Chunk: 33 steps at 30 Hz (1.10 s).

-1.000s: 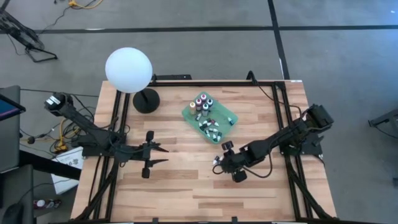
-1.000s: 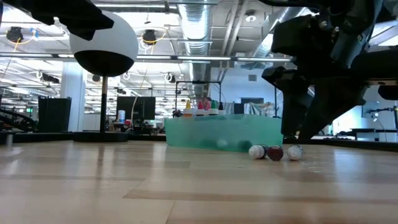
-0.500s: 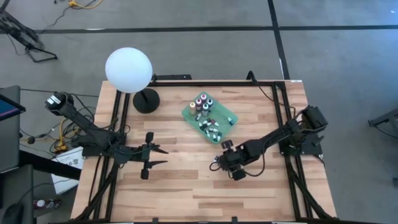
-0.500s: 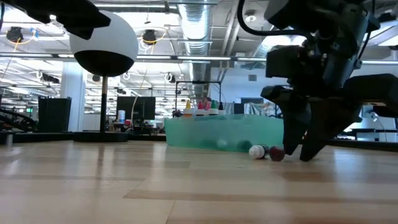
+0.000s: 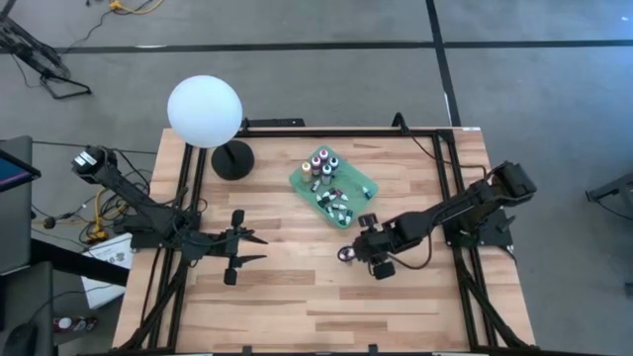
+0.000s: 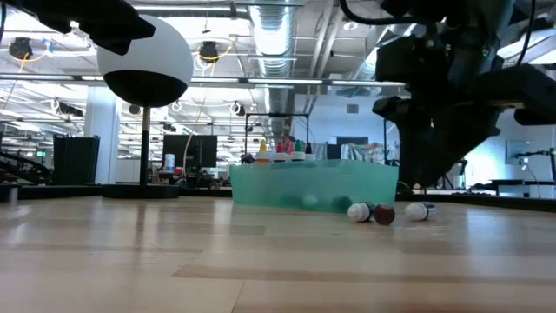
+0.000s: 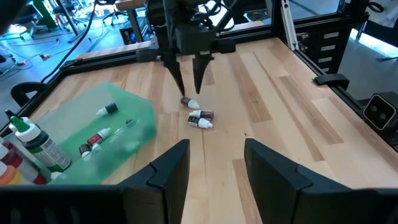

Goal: Pick & Place food coloring
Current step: Put the small red food coloring bottle into the green bin

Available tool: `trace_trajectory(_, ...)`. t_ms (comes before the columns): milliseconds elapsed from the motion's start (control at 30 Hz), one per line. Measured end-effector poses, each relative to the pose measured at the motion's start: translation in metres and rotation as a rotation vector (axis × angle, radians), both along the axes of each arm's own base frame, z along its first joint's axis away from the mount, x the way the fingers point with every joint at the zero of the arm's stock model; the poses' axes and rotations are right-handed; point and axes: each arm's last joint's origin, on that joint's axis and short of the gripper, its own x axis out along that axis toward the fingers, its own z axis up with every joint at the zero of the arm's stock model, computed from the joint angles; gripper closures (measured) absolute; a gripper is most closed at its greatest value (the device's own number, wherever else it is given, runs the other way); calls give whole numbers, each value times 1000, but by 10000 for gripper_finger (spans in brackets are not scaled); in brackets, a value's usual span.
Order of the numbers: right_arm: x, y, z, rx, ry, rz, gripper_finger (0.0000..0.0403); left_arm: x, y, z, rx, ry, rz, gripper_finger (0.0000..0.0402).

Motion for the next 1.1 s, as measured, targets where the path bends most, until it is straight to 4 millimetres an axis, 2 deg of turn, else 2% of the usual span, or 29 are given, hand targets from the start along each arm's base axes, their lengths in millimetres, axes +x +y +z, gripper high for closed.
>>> trace_trajectory(167,2,-6,1,-4,-5,9,276,0,0,0,0,0,0,253)
trace_trajectory(400,7,-8,-16,-4,60,54,270,0,0,0,-13,4,-7,253)
trace_trajectory(667,5,-8,-16,10,80,52,267,0,0,-1,-10,8,-7,253)
trace_trajectory(1100,2,-16,-18,91,143,-159,262,0,0,-1,-9,9,-6,253)
